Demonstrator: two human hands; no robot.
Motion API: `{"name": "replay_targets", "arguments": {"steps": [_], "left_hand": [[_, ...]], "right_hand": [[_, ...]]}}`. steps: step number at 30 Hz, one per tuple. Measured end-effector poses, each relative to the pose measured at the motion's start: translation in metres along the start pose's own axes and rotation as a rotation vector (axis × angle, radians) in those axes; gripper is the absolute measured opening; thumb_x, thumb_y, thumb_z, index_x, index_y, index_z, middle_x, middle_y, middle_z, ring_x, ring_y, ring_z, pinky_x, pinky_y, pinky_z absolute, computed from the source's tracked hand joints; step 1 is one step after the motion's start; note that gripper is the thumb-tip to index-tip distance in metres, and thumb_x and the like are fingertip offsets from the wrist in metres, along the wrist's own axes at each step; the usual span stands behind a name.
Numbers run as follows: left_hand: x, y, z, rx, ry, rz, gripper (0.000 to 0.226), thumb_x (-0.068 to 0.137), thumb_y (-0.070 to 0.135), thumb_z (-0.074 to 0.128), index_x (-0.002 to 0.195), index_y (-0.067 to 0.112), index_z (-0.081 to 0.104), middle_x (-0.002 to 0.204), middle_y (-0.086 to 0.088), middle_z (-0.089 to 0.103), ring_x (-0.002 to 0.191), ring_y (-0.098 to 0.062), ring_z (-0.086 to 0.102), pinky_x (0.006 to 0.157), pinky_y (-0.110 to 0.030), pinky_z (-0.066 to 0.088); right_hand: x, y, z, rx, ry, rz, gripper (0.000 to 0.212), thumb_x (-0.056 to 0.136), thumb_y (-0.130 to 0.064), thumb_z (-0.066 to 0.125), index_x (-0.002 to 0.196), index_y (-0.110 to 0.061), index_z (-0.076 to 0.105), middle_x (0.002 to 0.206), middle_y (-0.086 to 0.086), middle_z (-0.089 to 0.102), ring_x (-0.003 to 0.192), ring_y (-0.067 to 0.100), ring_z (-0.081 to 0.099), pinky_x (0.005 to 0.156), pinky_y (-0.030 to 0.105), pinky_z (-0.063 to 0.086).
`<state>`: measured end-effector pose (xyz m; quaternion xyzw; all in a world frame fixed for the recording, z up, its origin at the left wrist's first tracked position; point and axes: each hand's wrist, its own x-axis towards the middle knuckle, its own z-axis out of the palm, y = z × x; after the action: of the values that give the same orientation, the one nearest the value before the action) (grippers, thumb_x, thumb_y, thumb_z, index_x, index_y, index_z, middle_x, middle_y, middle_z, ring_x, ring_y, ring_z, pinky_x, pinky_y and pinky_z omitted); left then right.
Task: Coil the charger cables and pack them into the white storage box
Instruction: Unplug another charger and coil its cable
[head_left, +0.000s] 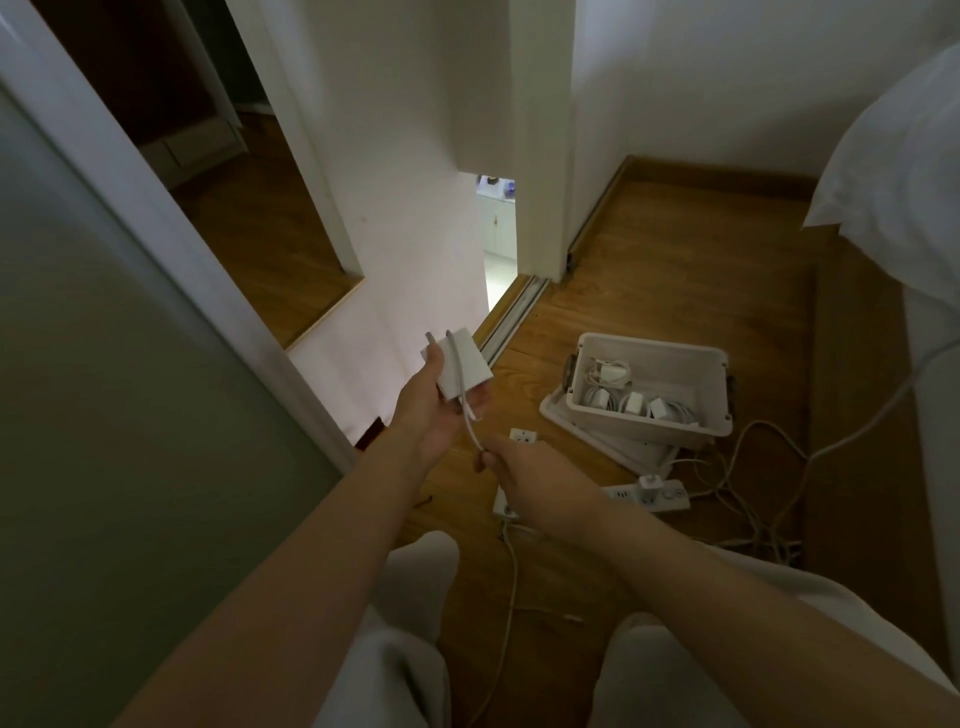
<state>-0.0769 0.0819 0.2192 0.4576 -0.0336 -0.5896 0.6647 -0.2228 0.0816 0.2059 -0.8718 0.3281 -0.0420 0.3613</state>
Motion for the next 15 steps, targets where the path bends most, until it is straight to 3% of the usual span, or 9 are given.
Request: {"name": "replay_targets", "arguments": {"steps": [2,5,8,11,15], "left_hand": [[-0.003,0.002,0.003,-0.183,-0.031,-0.033,0.031,0.097,0.036,0.045,0.109,0.007,0.044,0.105,-0.02,0.049,0.086,-0.026,0.054,0.086,-0.046,0.051],[-0.005,0.006,0.003,-0.293,-0.079,-0.077,0.034,0.096,0.036,0.047,0.111,0.005,0.045,0.106,-0.022,0.049,0.092,-0.027,0.051,0.058,-0.041,0.059],[-0.007,0.009,0.002,-0.2,-0.143,-0.137,0.035,0.095,0.039,0.047,0.108,0.007,0.048,0.1,-0.018,0.052,0.088,-0.023,0.053,0.055,-0.029,0.056],[-0.007,0.012,-0.002,-0.086,-0.253,-0.195,0.04,0.092,0.045,0.044,0.109,0.01,0.054,0.092,-0.01,0.054,0.069,-0.016,0.055,0.041,-0.018,0.047],[-0.009,0.017,-0.007,0.205,-0.463,-0.247,0.044,0.089,0.048,0.042,0.098,0.012,0.067,0.084,-0.006,0.051,0.046,-0.008,0.043,0.036,-0.015,0.029]], "right_hand": [[0.005,0.007,-0.003,0.029,-0.011,0.012,0.03,0.102,-0.025,0.029,0.11,-0.015,0.056,0.066,-0.01,0.046,0.055,0.004,0.044,0.048,0.015,0.028],[0.011,0.021,-0.005,0.068,-0.019,0.015,0.031,0.102,-0.028,0.029,0.098,-0.017,0.058,0.076,0.0,0.055,0.067,0.016,0.052,0.056,0.023,0.037],[0.013,0.033,-0.006,0.089,-0.025,0.002,0.031,0.101,-0.032,0.03,0.082,-0.025,0.052,0.076,0.001,0.056,0.072,0.02,0.055,0.064,0.028,0.042],[0.013,0.039,-0.013,0.049,-0.063,0.016,0.036,0.1,-0.037,0.03,0.074,-0.026,0.051,0.076,0.004,0.056,0.07,0.019,0.053,0.069,0.034,0.046],[0.012,0.041,-0.026,-0.108,-0.093,-0.012,0.035,0.101,-0.036,0.031,0.081,-0.017,0.052,0.071,-0.002,0.052,0.061,0.011,0.045,0.057,0.022,0.036]]}}
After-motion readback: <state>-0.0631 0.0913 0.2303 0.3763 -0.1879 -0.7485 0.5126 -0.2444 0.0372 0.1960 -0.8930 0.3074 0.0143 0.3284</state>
